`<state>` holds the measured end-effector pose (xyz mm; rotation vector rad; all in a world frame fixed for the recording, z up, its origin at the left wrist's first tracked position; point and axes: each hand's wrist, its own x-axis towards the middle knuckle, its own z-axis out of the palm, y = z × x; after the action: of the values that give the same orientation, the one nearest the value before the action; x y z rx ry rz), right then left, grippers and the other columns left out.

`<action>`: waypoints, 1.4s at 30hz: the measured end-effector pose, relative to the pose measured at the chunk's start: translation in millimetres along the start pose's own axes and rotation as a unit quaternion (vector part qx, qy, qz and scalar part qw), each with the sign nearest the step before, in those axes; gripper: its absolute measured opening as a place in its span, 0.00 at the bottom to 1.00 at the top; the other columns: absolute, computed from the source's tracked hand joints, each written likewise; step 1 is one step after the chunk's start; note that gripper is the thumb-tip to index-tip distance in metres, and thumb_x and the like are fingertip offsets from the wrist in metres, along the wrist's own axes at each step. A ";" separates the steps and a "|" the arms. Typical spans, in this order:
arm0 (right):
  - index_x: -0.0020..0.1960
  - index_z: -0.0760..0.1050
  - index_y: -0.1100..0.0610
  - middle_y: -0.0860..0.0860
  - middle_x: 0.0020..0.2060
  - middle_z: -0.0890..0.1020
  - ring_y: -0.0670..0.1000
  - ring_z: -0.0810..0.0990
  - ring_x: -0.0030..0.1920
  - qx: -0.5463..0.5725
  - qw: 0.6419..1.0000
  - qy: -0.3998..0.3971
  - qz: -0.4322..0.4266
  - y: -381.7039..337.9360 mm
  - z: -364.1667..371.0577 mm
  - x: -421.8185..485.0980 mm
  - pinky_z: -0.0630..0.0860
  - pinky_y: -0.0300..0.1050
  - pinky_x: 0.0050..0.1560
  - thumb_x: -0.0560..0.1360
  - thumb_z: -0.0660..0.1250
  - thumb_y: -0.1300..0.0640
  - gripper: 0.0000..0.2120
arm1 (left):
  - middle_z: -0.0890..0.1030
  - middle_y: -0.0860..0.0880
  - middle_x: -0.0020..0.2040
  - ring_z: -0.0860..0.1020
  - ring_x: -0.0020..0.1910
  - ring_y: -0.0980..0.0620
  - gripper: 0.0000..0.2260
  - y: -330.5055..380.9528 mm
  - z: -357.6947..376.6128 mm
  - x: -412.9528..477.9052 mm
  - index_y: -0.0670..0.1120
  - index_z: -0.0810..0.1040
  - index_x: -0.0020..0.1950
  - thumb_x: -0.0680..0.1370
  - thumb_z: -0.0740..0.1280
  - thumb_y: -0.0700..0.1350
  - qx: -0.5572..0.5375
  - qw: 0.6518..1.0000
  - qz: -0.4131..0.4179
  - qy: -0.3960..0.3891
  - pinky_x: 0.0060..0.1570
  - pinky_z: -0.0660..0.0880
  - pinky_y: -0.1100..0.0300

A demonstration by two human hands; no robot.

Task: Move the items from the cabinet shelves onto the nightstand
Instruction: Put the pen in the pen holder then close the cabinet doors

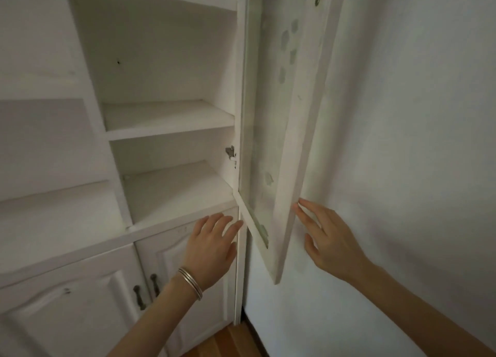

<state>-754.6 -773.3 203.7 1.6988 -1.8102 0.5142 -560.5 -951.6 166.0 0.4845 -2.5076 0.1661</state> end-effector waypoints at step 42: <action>0.72 0.54 0.68 0.57 0.74 0.47 0.54 0.36 0.74 -0.085 0.978 -0.038 -0.187 -193.6 207.7 293.9 0.52 0.57 0.71 0.63 0.77 0.49 0.49 | 0.80 0.43 0.55 0.78 0.55 0.41 0.24 -248.8 -60.6 -59.8 0.45 0.78 0.58 0.63 0.76 0.45 0.186 0.954 -0.234 0.014 0.51 0.76 0.47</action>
<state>-597.6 -1150.3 218.1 1.8987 -1.4834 0.1325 -389.7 -1150.5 185.7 1.2000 -2.2604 0.4569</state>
